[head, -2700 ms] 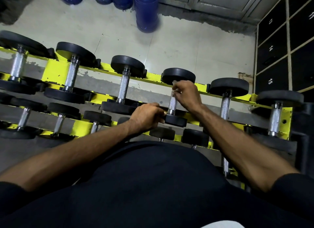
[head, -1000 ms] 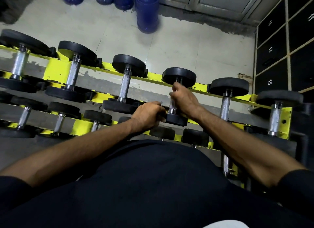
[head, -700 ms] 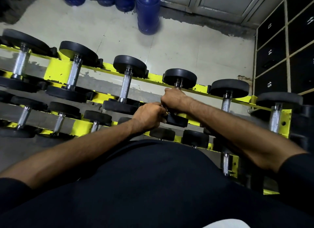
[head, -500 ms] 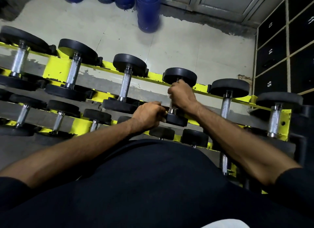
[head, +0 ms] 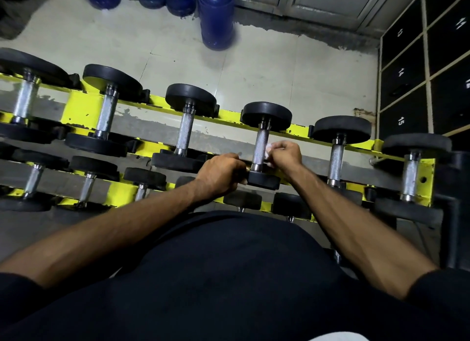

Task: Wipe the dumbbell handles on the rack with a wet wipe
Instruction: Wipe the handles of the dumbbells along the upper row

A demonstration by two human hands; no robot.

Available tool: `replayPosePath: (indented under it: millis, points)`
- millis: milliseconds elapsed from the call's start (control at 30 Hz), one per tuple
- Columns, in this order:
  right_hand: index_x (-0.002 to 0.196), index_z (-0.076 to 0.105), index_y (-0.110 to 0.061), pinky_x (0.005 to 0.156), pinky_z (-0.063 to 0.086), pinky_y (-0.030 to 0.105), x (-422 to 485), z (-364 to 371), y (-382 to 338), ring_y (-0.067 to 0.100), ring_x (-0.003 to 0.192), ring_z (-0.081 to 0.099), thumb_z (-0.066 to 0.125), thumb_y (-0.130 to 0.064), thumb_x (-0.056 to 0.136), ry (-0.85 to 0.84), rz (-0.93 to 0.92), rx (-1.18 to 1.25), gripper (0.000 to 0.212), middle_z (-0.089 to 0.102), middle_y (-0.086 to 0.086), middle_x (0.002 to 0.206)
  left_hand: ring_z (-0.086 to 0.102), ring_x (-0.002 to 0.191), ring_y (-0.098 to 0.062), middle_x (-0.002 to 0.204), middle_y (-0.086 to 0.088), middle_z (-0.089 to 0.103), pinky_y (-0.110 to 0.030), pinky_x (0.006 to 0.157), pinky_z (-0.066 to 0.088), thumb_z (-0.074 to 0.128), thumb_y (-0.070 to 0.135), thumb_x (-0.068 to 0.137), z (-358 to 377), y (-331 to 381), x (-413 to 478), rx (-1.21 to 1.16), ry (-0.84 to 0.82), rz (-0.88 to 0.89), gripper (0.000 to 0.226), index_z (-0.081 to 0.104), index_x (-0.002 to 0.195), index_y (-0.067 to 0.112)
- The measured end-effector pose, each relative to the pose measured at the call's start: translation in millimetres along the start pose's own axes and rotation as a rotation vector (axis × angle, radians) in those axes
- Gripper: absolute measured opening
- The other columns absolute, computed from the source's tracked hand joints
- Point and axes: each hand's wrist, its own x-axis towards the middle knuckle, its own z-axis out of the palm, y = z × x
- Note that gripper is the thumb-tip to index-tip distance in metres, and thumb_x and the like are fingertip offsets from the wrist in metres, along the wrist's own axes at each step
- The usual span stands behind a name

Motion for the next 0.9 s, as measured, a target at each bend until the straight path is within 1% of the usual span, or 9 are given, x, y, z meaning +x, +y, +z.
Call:
replayPosePath:
  millis: [67,133,267,333,433,533,600,700,900]
  points:
    - [0.073,0.065,-0.011,0.071,0.061,0.042,-3.0,-11.6,6.4,0.025,0.079,0.067,0.064,0.006,0.086,-0.167,0.087,-0.073,0.021,0.069,0.012,0.087,0.062,0.092,-0.017,0.102,0.004,0.063,-0.03,0.072,0.049,0.077,0.02,0.082,-0.4,0.2,0.2,0.002,0.012,-0.004,0.022,0.074,0.104,0.024]
    - [0.077,0.067,-0.007,0.061,0.055,0.032,-2.5,-19.2,9.0,0.02,0.072,0.063,0.06,0.009,0.086,-0.274,0.132,-0.112,0.02,0.067,0.013,0.087,0.063,0.09,-0.017,0.1,0.005,0.064,-0.029,0.071,0.048,0.078,0.019,0.081,0.5,0.4,0.2,-0.002,0.019,-0.012,0.022,0.074,0.102,0.025]
    - [0.08,0.069,-0.012,0.042,0.046,0.02,-2.1,-2.8,-3.6,0.015,0.064,0.061,0.063,0.001,0.088,-0.237,0.144,-0.03,0.016,0.067,0.004,0.076,0.062,0.091,-0.016,0.1,0.005,0.063,-0.033,0.074,0.052,0.077,0.021,0.084,2.5,0.8,-0.9,-0.009,0.02,-0.016,0.022,0.074,0.105,0.024]
    - [0.086,0.072,-0.011,0.048,0.05,0.021,-2.0,2.9,-9.2,0.015,0.065,0.065,0.069,-0.005,0.087,-0.323,0.15,-0.066,0.006,0.072,0.005,0.081,0.061,0.091,-0.015,0.1,0.005,0.062,-0.032,0.074,0.052,0.076,0.022,0.085,2.7,0.5,-0.5,-0.005,0.018,-0.018,0.022,0.074,0.106,0.025]
    - [0.102,0.073,-0.011,0.071,0.052,0.028,5.7,-7.9,-7.4,0.021,0.083,0.067,0.055,-0.003,0.09,-0.477,0.176,-0.175,0.023,0.074,0.013,0.1,0.061,0.089,-0.015,0.099,0.005,0.063,-0.03,0.071,0.049,0.076,0.024,0.085,2.8,-1.0,1.9,-0.003,0.017,-0.01,0.02,0.074,0.105,0.025]
    - [0.095,0.069,-0.01,0.068,0.042,0.028,8.7,-19.9,-0.4,0.017,0.076,0.058,0.048,-0.003,0.091,-0.515,0.181,-0.239,0.023,0.068,0.011,0.09,0.06,0.087,-0.014,0.097,0.006,0.062,-0.026,0.068,0.041,0.076,0.023,0.085,2.0,-1.0,3.0,0.006,0.02,-0.002,0.019,0.074,0.104,0.025]
    - [0.095,0.068,-0.008,0.06,0.04,0.024,6.7,-23.7,2.9,0.011,0.069,0.052,0.052,-0.007,0.096,-0.499,0.11,-0.337,0.016,0.065,0.008,0.09,0.06,0.088,-0.014,0.098,0.006,0.062,-0.026,0.069,0.041,0.075,0.022,0.085,1.1,-1.1,3.2,0.005,0.016,-0.007,0.019,0.074,0.104,0.025]
    - [0.094,0.072,-0.003,0.05,0.042,0.022,4.4,-32.6,4.9,0.011,0.063,0.053,0.07,-0.007,0.086,-0.424,0.035,-0.419,0.009,0.07,0.011,0.092,0.06,0.088,-0.014,0.098,0.006,0.062,-0.028,0.07,0.046,0.075,0.024,0.085,1.0,-0.9,2.5,-0.006,0.016,-0.008,0.018,0.074,0.103,0.026]
    - [0.091,0.077,-0.006,0.063,0.056,0.03,-15.3,-20.9,-21.5,0.014,0.074,0.068,0.078,-0.009,0.081,-0.524,-0.337,-0.512,0.011,0.074,0.007,0.085,0.062,0.084,-0.022,0.094,0.004,0.063,-0.034,0.066,0.05,0.076,0.026,0.083,2.1,0.2,1.7,-0.002,0.033,-0.007,0.019,0.075,0.102,0.026]
